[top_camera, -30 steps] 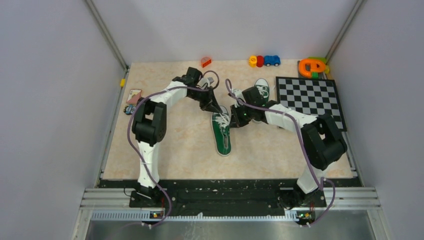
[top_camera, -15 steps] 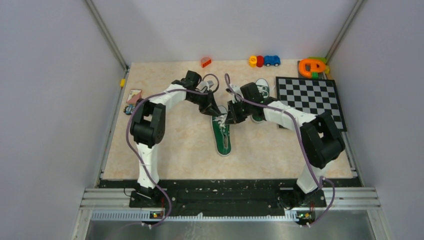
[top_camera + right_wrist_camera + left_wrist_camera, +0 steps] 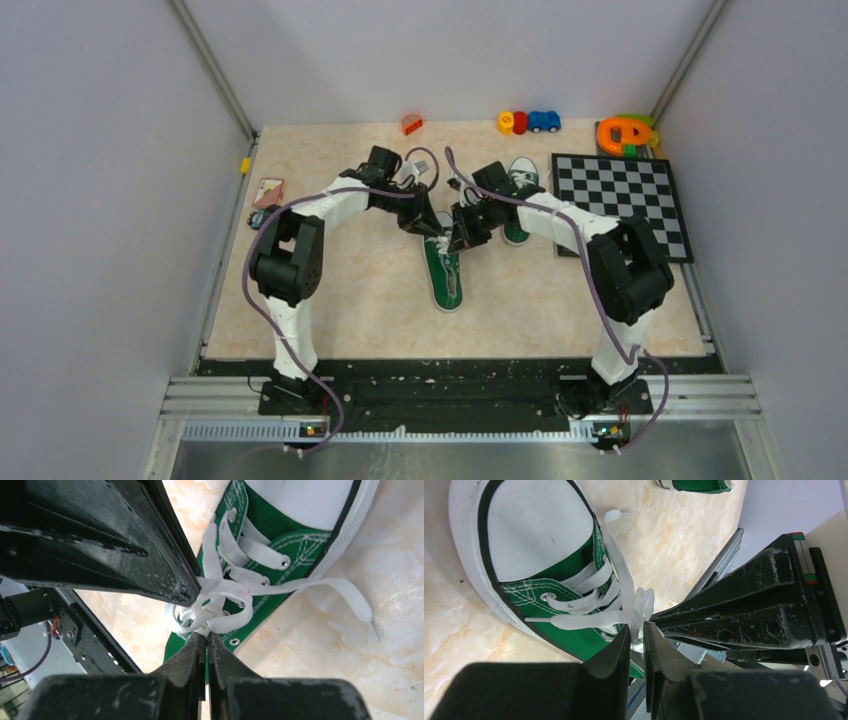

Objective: Tie the shoes
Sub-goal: Cross the shoelace with the shoelace.

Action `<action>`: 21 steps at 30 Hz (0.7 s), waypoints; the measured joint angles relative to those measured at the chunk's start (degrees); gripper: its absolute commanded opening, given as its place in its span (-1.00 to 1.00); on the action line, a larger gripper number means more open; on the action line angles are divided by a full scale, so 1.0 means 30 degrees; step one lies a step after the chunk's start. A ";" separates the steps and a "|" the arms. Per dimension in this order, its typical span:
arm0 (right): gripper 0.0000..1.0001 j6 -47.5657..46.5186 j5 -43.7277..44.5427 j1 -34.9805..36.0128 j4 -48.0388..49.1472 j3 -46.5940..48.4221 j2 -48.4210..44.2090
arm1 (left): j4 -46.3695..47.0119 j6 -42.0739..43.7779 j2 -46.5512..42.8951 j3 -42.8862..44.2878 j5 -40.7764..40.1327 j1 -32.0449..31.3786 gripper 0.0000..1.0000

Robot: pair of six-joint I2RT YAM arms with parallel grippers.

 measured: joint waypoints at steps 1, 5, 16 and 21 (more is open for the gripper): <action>-1.00 0.0015 0.0058 0.0000 -0.0386 0.0168 0.0124 | 0.0087 0.0000 0.0000 0.0000 -0.0124 -0.0007 -0.55; -1.00 0.0029 0.0124 0.0000 -0.1734 0.0845 0.0444 | 0.0226 0.0124 -0.0138 -0.0095 -0.0714 0.0000 -0.42; -1.00 0.0146 0.0095 0.0000 -0.5253 0.3752 0.1960 | -0.0146 0.1246 -0.1457 -0.0182 -0.2885 0.0000 0.07; -1.00 0.0175 0.0029 -0.0007 -0.6193 0.4291 0.2448 | 0.0080 0.1734 -0.2441 -0.1195 -0.3891 0.0000 0.39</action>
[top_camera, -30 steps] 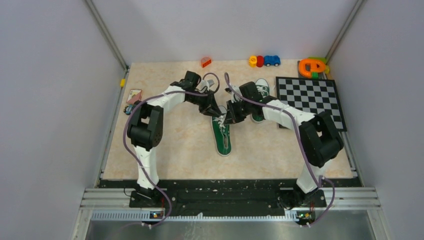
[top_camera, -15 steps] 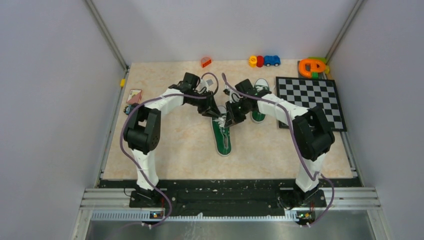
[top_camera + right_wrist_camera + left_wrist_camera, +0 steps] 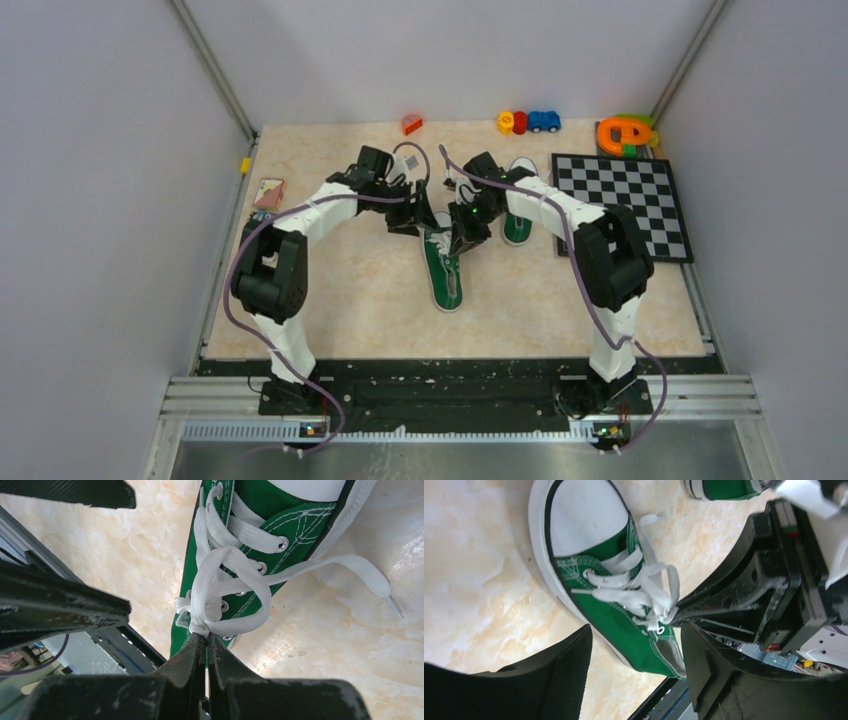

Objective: Tie the shoes
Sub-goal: Cross the shoelace with the shoelace.

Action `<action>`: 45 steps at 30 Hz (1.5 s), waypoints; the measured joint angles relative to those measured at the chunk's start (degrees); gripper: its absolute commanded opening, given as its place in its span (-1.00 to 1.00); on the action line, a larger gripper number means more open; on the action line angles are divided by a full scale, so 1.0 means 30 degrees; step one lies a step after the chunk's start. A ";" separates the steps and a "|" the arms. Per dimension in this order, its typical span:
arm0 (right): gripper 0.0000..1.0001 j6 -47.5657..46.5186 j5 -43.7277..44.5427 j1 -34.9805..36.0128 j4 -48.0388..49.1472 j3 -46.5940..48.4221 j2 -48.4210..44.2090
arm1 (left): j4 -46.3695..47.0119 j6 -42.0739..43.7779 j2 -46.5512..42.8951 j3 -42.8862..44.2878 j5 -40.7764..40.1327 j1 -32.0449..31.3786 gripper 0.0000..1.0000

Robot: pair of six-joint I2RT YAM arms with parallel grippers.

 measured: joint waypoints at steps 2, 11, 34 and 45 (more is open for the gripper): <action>-1.00 0.0000 -0.0066 0.0000 -0.0270 0.0204 0.0197 | 0.0284 0.0102 -0.0772 -0.0984 -0.0379 0.0000 0.40; -1.00 -0.0015 -0.0481 -0.0015 -0.0903 0.0532 0.0393 | 0.6193 0.1260 -0.4962 -0.7351 0.0117 -0.0131 0.44; -1.00 -0.3031 -0.1005 -0.0022 -0.2543 0.2346 0.0707 | 1.3078 1.3865 -0.4007 -1.0018 0.3279 -0.1268 0.50; -1.00 -0.3687 -0.1639 -0.0022 -0.2040 0.2346 0.0933 | 1.9307 1.5154 -0.3912 -1.2254 0.3803 -0.1632 0.41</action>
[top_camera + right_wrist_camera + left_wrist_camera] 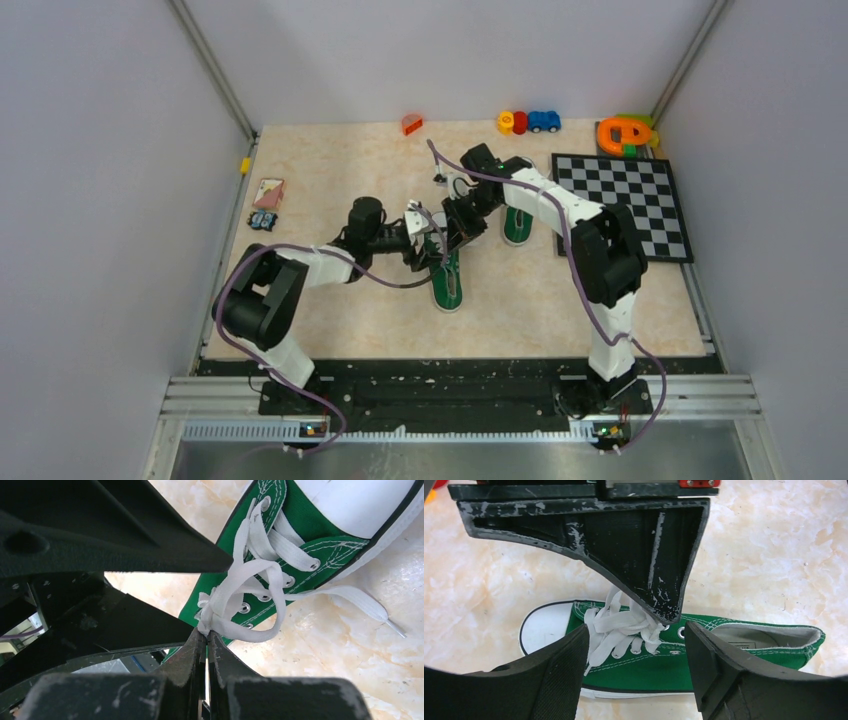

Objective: Tie the shoes
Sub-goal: Cross the shoelace with the shoelace.

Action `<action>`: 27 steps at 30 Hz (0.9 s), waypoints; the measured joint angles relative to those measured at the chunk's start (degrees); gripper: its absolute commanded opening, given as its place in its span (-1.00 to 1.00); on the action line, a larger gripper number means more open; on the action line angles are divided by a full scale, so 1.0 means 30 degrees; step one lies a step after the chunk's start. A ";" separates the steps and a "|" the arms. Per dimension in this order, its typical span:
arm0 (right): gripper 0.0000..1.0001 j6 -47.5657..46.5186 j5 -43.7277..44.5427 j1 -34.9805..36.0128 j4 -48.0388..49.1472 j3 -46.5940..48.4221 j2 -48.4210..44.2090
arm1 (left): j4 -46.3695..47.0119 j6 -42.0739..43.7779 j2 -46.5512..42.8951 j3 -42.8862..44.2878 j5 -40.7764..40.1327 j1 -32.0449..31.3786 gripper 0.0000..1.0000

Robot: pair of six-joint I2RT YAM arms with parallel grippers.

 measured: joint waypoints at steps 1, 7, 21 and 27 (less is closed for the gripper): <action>-1.00 -0.0029 -0.0058 0.0000 0.0007 0.0000 0.0000 | 0.0685 -0.0036 0.0007 -0.0321 0.0066 -0.0015 0.37; -1.00 -0.0146 -0.0262 -0.0015 0.0109 -0.0007 0.0007 | 0.2659 0.0138 0.0255 -0.0823 0.0780 -0.0102 0.07; -1.00 -0.0372 -0.0408 -0.0015 0.0109 -0.0007 0.0007 | -0.0969 0.4087 0.0546 0.0248 0.1333 -0.0809 -0.02; -1.00 -0.0539 -0.0437 -0.0015 -0.0095 -0.0007 0.0007 | -0.3614 0.6011 0.0576 0.1239 0.1129 -0.0962 -0.63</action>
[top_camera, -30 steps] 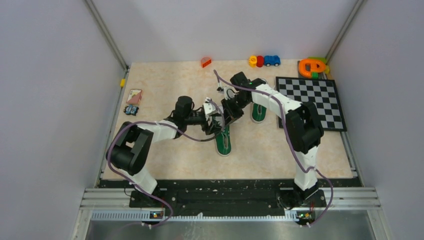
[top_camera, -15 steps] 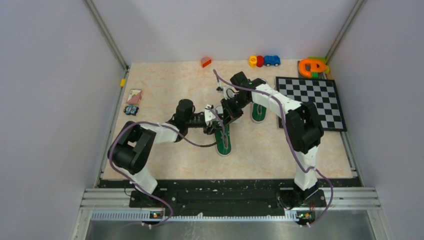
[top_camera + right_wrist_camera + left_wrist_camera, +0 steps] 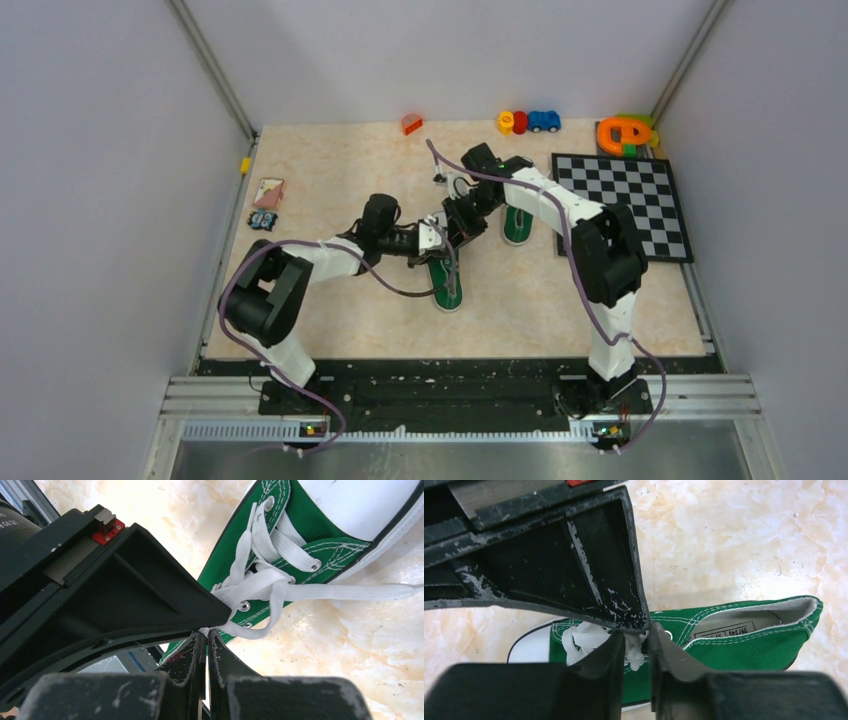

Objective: Tie the shoes
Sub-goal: Cross the shoelace with the shoelace.

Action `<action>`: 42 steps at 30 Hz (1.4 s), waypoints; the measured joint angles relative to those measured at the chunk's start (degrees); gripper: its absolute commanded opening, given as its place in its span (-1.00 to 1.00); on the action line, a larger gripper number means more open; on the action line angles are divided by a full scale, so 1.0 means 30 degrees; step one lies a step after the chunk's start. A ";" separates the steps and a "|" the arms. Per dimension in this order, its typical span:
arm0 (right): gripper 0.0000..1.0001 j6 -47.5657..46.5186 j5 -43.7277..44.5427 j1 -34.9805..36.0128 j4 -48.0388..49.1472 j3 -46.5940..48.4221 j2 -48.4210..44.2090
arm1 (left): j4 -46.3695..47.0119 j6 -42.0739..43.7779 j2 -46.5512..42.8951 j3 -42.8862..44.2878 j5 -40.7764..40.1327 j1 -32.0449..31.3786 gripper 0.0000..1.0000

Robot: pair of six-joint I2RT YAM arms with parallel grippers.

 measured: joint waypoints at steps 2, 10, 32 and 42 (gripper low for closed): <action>-1.00 -0.0095 0.0073 -0.0066 -0.0015 0.0007 0.0000 | -0.0823 0.0597 0.0051 0.0284 -0.0299 -0.0080 -0.81; -1.00 -0.0299 0.0306 -0.0124 -0.0525 0.0000 0.0000 | -0.2280 0.1617 0.0219 0.0954 -0.0641 -0.0299 -1.00; -1.00 -0.0685 0.1180 -0.0109 -0.0627 -0.0160 0.0000 | -0.1501 -0.0226 0.0211 0.0823 -0.1341 -0.0408 -0.50; -1.00 -0.0809 0.1188 -0.0109 -0.0568 -0.0284 0.0000 | -0.0561 -0.1800 0.0197 0.0503 -0.1304 -0.0299 -0.80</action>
